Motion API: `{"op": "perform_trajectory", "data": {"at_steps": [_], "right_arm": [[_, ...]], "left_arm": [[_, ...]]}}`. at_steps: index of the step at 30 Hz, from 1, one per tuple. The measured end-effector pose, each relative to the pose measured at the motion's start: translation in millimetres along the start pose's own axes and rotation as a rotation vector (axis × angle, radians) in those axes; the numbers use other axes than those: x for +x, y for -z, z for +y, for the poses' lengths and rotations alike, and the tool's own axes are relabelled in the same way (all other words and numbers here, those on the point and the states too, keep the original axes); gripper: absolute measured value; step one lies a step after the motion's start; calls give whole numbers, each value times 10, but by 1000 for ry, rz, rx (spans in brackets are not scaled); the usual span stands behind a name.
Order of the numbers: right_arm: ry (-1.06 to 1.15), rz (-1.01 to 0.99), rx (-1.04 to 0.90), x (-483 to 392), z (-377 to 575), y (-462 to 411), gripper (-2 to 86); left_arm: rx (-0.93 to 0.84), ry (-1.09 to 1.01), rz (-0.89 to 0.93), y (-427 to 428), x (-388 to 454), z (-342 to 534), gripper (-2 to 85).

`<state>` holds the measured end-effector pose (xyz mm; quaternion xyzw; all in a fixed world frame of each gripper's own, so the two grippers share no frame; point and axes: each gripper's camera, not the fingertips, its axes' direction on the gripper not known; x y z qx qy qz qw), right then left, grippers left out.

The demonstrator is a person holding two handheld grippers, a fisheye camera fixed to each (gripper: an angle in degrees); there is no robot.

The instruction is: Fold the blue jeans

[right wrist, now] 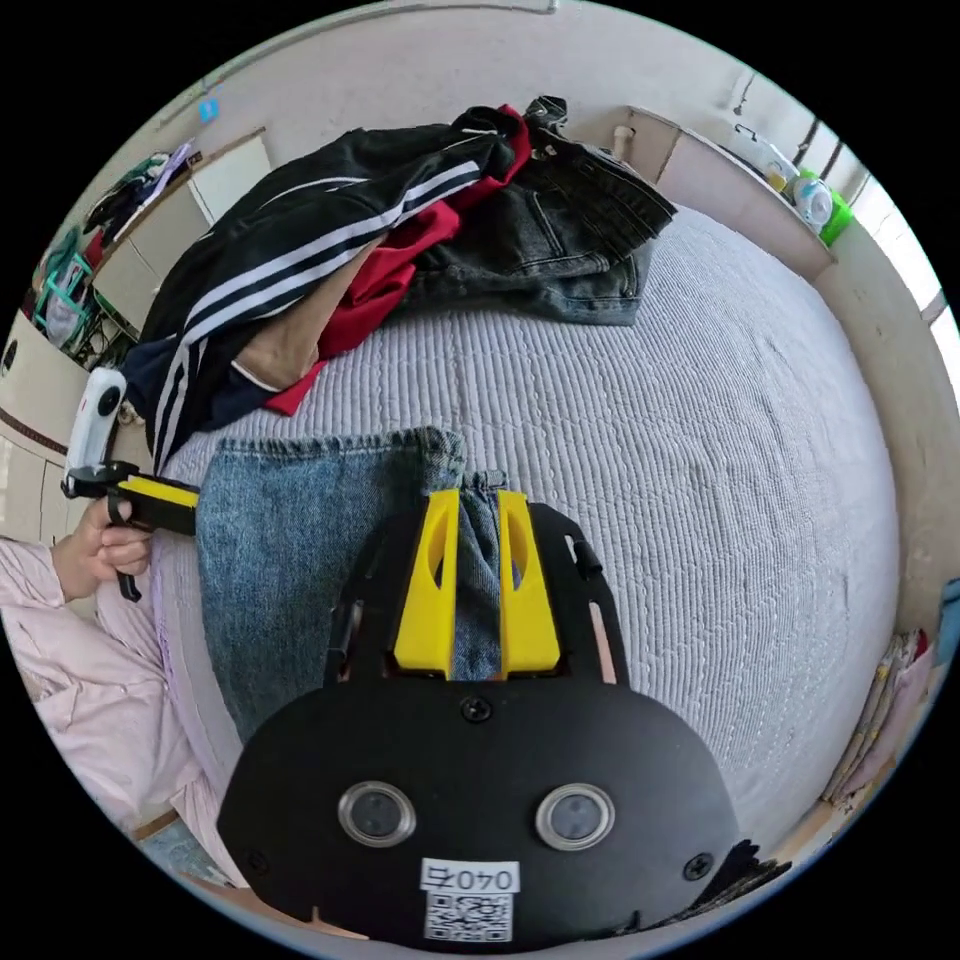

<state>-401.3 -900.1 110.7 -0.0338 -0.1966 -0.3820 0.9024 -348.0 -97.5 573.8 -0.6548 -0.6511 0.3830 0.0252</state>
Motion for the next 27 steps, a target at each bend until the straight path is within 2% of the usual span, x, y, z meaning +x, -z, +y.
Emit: {"op": "perform_trajectory", "data": {"at_steps": [5, 8, 10, 11, 14, 15, 17, 19, 22, 24, 27], "right_arm": [[-211, -140, -32, 407, -89, -148, 64], [-228, -260, -80, 457, -93, -261, 43], [-197, -207, -69, 397, -110, -229, 19], [-185, -170, -58, 361, -138, -193, 3], [-195, -121, -10, 386, -241, -69, -4], [-207, -108, -15, 414, -260, -81, -4], [-269, -73, -103, 524, -312, -297, 4], [-352, -132, -100, 629, -304, -299, 30], [-426, -55, 8, 640, -212, 37, 85], [-390, -29, 78, 522, -139, 273, 90], [-274, -43, 70, 357, -82, 388, 123]], "left_arm": [[-5, 7, 0, 4, 5, -7, -9], [-14, 27, 9, -1, -10, -21, -9], [-12, 40, 23, 13, -21, -29, -8], [18, 38, 16, 72, -2, -40, -8], [315, -47, -159, 578, 207, -99, -8], [324, -44, -146, 648, 204, -172, -8], [250, -27, -119, 545, 161, -228, -8], [202, -48, -140, 413, 203, -167, -8], [153, -137, -194, 253, 382, -29, -8], [124, -161, -281, 155, 473, 69, -7], [104, -146, -266, 120, 474, 152, 2]]}}
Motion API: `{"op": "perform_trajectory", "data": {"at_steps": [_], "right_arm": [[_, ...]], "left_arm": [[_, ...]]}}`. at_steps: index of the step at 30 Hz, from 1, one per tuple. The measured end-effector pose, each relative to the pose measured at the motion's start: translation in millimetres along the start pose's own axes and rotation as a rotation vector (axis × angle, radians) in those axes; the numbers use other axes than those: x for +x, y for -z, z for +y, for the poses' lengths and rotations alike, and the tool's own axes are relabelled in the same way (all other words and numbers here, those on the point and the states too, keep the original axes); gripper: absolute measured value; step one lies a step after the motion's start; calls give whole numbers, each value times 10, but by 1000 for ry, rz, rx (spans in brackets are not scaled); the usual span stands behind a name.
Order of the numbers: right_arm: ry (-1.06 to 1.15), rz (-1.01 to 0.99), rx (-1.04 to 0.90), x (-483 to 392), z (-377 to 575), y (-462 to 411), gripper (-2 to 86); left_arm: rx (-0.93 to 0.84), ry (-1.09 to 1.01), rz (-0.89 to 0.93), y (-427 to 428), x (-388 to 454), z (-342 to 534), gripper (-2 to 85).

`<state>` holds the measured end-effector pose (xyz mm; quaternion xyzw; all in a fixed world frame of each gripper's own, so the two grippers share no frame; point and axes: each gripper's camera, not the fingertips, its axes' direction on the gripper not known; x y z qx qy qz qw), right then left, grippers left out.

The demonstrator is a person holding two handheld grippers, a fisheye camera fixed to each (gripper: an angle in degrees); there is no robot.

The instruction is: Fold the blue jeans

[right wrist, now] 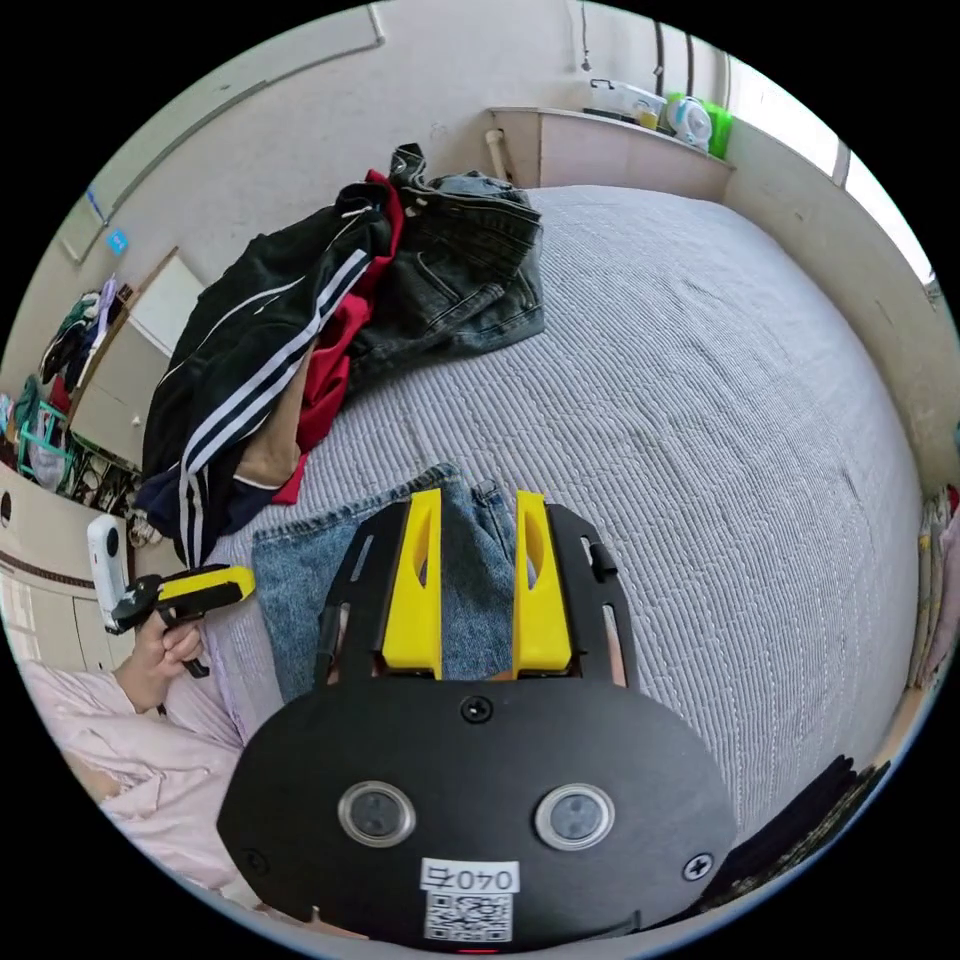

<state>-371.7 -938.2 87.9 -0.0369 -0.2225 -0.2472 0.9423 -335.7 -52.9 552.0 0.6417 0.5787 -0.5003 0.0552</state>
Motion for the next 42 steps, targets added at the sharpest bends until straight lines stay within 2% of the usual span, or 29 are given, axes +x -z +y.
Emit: {"op": "perform_trajectory", "data": {"at_steps": [4, 9, 13, 19, 25, 29, 34, 37, 39, 42], "right_arm": [[72, -118, -97, 79, 18, -194, 181], [71, -167, -122, 273, -24, -407, 183], [42, -255, -111, 446, -42, -509, 181], [50, -279, -139, 583, 25, -647, 179], [48, -321, -182, 681, 85, -861, 166], [40, -260, -217, 747, 125, -1004, 138], [43, -210, -186, 806, 235, -964, 159], [56, -213, -264, 813, 321, -1143, 159], [75, -169, -269, 784, 374, -1178, 140], [180, -215, -304, 725, 495, -1196, 51]], "left_arm": [[43, 37, 99, 73, -44, 7, 51], [29, 9, 54, 2, 85, -49, 89], [82, -17, 16, 111, 159, 1, 96], [48, 56, 142, 133, 44, -11, 106], [40, 47, 25, 65, 187, -60, 85], [46, 29, -19, 55, 289, -67, 78], [43, 16, -27, 95, 361, -60, 74], [46, 20, -85, 126, 407, -37, 49], [55, -4, -121, 154, 458, -2, 28], [77, -25, -84, 239, 491, 60, -1]]}}
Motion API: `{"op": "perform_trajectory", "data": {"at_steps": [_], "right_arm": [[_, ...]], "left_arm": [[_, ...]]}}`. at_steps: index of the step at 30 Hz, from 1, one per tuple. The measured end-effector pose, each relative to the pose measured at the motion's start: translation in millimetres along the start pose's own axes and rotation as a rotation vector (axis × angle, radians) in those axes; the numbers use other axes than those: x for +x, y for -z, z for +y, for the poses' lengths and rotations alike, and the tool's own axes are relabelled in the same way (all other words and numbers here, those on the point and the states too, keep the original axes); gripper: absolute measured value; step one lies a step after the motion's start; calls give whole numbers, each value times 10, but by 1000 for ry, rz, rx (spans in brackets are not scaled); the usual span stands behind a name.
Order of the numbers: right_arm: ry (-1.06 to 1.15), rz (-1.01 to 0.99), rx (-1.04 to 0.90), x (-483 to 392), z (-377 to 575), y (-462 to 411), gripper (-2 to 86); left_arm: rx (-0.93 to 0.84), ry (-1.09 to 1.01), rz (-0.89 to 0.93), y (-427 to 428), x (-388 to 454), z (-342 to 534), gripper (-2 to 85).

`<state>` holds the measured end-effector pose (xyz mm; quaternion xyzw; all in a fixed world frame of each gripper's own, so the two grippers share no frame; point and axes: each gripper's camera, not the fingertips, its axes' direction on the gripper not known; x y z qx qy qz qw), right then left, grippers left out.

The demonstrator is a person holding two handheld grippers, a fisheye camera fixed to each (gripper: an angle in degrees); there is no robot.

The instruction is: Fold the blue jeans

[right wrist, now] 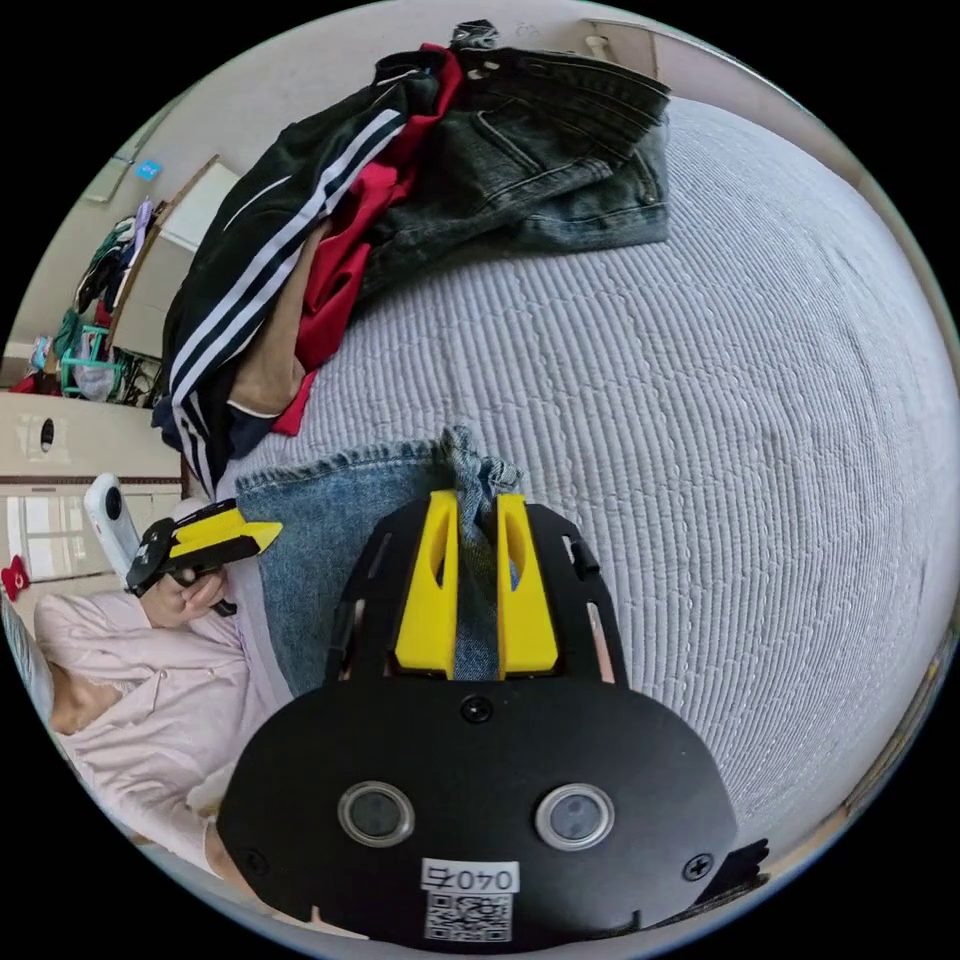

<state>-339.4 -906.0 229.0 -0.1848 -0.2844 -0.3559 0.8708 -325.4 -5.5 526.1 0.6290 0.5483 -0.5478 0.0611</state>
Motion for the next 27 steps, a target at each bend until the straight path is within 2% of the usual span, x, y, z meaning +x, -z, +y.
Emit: {"op": "perform_trajectory", "data": {"at_steps": [3, 7, 12, 17, 27], "right_arm": [[32, 2, 3, 31, 175, -30, 38], [22, -124, 95, 258, 578, 53, 33], [41, -324, 275, 511, 1311, 278, 31], [109, -480, 516, 682, 2566, 580, 31], [37, -564, 762, 1103, 5152, 363, 34]], "left_arm": [[8, -11, 26, 76, 11, 45, -7], [47, -51, 130, 264, 55, 118, -8], [54, -291, 434, 655, 393, 348, -6], [71, -556, 462, 976, 1027, 714, -6], [-21, -983, 429, 988, 2673, 1959, -8]]}}
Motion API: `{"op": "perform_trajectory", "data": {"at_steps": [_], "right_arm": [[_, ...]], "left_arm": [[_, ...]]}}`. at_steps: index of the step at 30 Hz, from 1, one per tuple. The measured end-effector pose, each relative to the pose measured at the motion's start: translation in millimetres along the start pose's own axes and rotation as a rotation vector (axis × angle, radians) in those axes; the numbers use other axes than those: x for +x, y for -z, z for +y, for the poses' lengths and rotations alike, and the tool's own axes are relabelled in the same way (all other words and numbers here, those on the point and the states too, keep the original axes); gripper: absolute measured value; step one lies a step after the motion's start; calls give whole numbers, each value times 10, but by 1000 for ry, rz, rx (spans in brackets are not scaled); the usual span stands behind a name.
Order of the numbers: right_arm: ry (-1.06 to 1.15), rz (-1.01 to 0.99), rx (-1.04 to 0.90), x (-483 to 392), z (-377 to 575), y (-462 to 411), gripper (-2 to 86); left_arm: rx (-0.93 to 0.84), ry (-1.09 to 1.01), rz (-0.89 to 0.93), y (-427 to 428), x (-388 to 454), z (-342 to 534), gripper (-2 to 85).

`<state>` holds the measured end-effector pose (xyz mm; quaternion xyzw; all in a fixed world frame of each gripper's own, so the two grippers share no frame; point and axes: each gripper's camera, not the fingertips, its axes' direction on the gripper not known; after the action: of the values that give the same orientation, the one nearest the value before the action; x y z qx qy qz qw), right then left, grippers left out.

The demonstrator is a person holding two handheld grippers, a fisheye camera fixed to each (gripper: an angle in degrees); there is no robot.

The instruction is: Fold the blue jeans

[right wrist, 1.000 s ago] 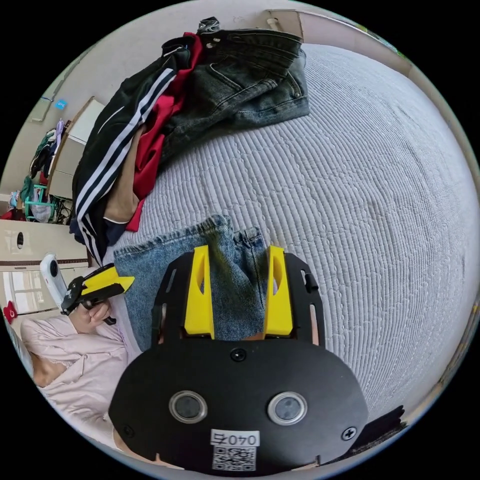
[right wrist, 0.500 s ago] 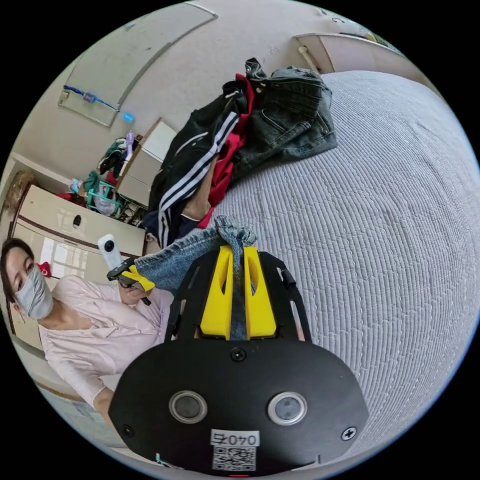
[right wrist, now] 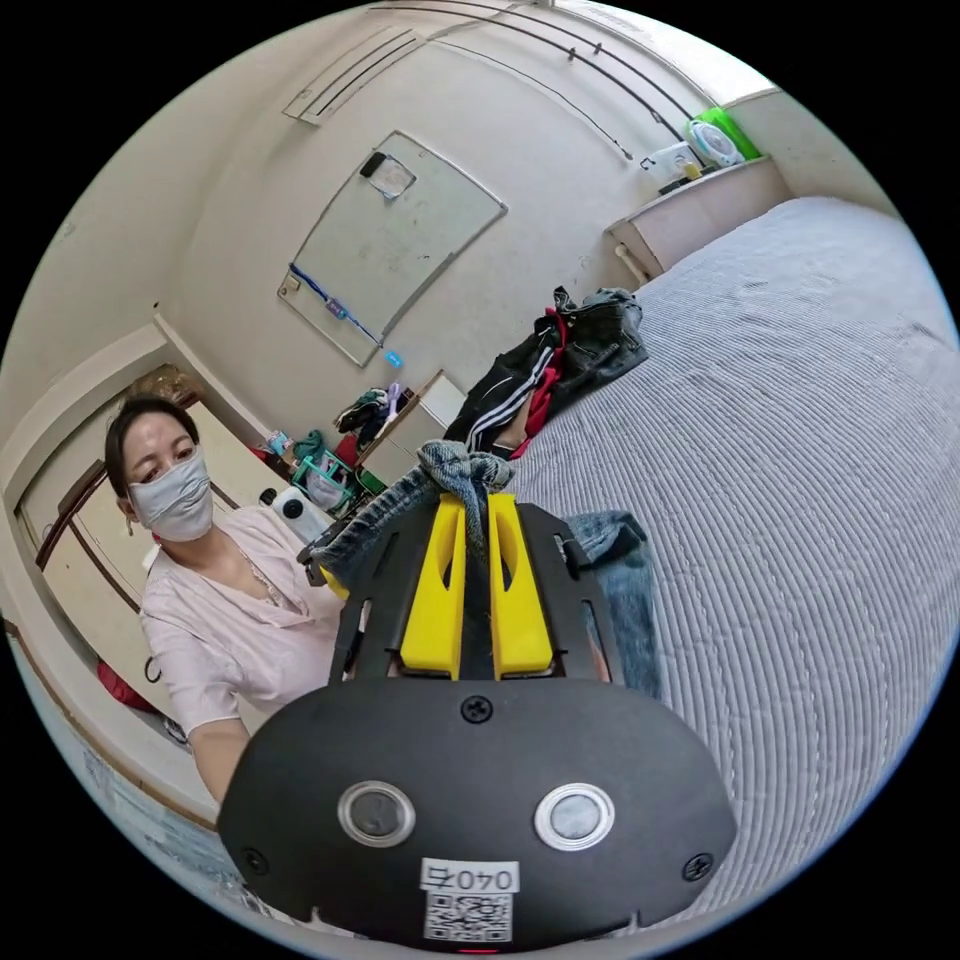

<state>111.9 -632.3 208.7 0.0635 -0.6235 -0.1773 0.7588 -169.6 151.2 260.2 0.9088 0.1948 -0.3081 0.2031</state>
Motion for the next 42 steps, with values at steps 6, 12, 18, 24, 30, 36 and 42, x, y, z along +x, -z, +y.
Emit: {"op": "perform_trajectory", "data": {"at_steps": [6, 12, 18, 24, 30, 36, 42], "right_arm": [[-110, -28, 108, 275, 1141, 502, 32], [-121, -44, 153, 323, 1826, 708, 29], [-195, -30, 202, 274, 2144, 864, 50], [-465, 200, 161, 7, 2584, 1126, 115], [-602, 720, 58, -886, 2843, 1179, 98], [-373, 745, 2, -1623, 2490, 237, 66], [-498, 832, -394, -1295, 2607, -705, 1]], "left_arm": [[-142, -143, -47, -688, 753, -15, -8], [-228, -227, -85, -1051, 1226, 36, -8], [-216, -250, -74, -1215, 1539, -134, -6], [-295, -256, 70, -1477, 1812, -199, 33], [-143, -368, 209, -823, 1964, -301, 40], [-288, -229, -173, -1275, 1397, -546, -2], [-523, -309, -74, -1900, 1707, -379, -10]]}}
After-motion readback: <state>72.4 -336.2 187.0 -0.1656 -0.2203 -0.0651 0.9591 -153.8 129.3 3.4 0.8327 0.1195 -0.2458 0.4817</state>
